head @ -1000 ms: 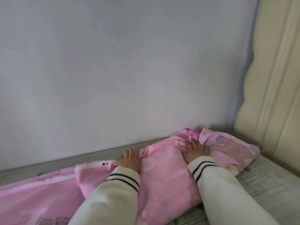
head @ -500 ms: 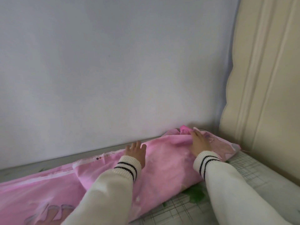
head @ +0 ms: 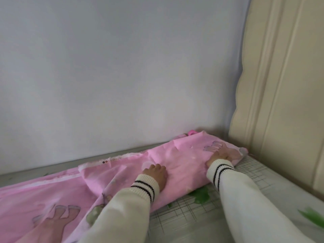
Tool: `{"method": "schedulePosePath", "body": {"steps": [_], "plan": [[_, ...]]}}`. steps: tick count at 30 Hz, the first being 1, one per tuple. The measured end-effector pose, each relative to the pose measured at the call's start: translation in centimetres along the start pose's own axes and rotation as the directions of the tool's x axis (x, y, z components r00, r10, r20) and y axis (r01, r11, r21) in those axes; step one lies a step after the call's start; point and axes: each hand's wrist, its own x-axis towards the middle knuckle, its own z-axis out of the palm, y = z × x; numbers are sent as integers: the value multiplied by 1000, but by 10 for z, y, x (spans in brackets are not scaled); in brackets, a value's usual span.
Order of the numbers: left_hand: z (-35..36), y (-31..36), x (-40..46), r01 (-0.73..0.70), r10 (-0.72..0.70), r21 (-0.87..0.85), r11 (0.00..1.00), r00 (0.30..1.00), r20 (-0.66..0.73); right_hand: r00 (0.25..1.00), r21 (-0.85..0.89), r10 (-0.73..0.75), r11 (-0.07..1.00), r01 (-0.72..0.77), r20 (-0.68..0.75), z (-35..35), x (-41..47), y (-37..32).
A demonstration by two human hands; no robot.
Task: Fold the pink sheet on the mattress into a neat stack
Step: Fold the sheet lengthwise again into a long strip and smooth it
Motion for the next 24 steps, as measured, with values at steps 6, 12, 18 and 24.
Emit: {"method": "schedulePosePath", "body": {"steps": [6,12,18,24], "plan": [[1,2,-1,40,-28,-120,992,995,97,1000,195,25,980,-26,8,-9,0,5],[-5,16,-10,-51,75,-169,984,987,139,989,539,144,836,-105,-31,-17,13,10],[12,25,-11,-129,128,4,992,987,97,974,823,-2,535,-189,225,-11,22,23],[9,28,-17,-123,128,-51,991,985,112,961,883,47,386,-268,271,42,82,32]]}}
